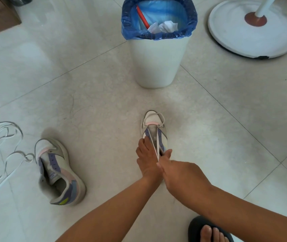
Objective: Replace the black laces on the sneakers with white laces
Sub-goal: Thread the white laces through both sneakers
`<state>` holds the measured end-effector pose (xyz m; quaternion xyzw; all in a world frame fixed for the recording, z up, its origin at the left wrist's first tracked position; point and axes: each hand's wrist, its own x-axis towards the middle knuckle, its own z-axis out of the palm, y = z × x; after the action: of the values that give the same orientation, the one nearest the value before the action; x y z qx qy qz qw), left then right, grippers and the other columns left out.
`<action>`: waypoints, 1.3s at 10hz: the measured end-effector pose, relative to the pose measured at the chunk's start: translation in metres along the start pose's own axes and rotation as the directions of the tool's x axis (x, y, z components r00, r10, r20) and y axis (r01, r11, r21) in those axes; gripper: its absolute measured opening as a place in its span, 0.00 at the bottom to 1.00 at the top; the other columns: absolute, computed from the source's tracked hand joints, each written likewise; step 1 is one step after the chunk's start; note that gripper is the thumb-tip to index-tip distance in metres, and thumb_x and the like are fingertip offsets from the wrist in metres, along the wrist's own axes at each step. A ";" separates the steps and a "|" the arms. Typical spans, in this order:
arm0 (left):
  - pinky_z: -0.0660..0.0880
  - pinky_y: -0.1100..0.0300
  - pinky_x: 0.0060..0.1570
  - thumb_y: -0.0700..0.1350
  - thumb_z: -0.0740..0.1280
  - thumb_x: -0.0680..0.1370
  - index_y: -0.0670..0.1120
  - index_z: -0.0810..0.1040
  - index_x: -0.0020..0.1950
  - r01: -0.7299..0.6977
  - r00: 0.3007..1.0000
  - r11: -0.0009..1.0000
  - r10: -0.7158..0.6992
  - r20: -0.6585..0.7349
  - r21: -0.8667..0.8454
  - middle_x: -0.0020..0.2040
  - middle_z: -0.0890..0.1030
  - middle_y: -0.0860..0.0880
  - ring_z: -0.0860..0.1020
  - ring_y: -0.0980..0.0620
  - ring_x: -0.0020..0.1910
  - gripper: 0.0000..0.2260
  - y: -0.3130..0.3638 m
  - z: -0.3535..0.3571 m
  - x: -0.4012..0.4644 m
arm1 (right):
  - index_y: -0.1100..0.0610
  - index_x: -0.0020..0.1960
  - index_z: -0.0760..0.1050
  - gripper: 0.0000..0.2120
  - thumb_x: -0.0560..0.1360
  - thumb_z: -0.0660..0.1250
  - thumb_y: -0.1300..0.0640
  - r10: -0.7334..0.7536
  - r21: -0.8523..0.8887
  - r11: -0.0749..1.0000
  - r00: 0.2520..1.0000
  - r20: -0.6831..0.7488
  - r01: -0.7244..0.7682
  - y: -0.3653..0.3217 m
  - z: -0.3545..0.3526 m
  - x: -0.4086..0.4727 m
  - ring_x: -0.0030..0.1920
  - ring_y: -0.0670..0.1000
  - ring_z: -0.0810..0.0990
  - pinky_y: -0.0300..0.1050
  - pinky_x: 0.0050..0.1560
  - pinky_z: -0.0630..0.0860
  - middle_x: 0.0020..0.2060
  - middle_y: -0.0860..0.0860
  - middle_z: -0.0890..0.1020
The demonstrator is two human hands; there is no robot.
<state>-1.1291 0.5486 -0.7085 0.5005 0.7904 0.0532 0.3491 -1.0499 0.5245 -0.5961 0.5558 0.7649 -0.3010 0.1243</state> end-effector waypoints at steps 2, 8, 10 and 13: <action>0.69 0.52 0.59 0.59 0.68 0.73 0.44 0.56 0.75 -0.075 0.983 0.997 0.068 -0.169 -0.036 0.70 0.63 0.46 0.64 0.46 0.67 0.37 -0.003 0.009 -0.001 | 0.56 0.60 0.72 0.12 0.81 0.55 0.54 -0.160 0.186 0.973 0.980 0.116 0.137 -0.027 -0.012 -0.048 0.39 0.56 0.65 0.46 0.37 0.63 0.44 0.58 0.75; 0.71 0.59 0.55 0.46 0.67 0.75 0.46 0.62 0.72 -0.028 0.928 0.954 0.136 0.346 -0.298 0.61 0.71 0.49 0.71 0.53 0.57 0.27 -0.040 -0.059 0.033 | 0.56 0.57 0.75 0.10 0.80 0.59 0.54 -0.020 0.285 0.955 0.979 -0.203 0.078 0.061 -0.008 0.099 0.50 0.53 0.76 0.45 0.49 0.71 0.51 0.53 0.76; 0.71 0.60 0.38 0.48 0.64 0.78 0.44 0.74 0.48 -0.264 0.962 0.963 0.259 -0.083 -0.051 0.43 0.77 0.48 0.75 0.50 0.42 0.07 -0.012 -0.075 0.077 | 0.56 0.52 0.77 0.07 0.77 0.65 0.55 0.028 0.392 0.919 0.982 -0.189 0.049 0.061 0.008 0.155 0.47 0.51 0.75 0.41 0.47 0.69 0.47 0.52 0.72; 0.68 0.56 0.40 0.42 0.59 0.80 0.41 0.73 0.55 -0.363 0.910 0.843 0.412 -0.042 0.397 0.54 0.75 0.44 0.77 0.44 0.48 0.07 -0.002 -0.055 0.088 | 0.59 0.45 0.77 0.05 0.77 0.64 0.60 0.088 0.454 0.891 0.989 -0.120 -0.024 0.064 0.007 0.170 0.42 0.51 0.73 0.37 0.36 0.65 0.49 0.59 0.76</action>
<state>-1.1860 0.6353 -0.7116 0.7037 0.6881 0.0001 0.1768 -1.0517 0.6651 -0.7111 0.6108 0.6644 -0.4275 -0.0524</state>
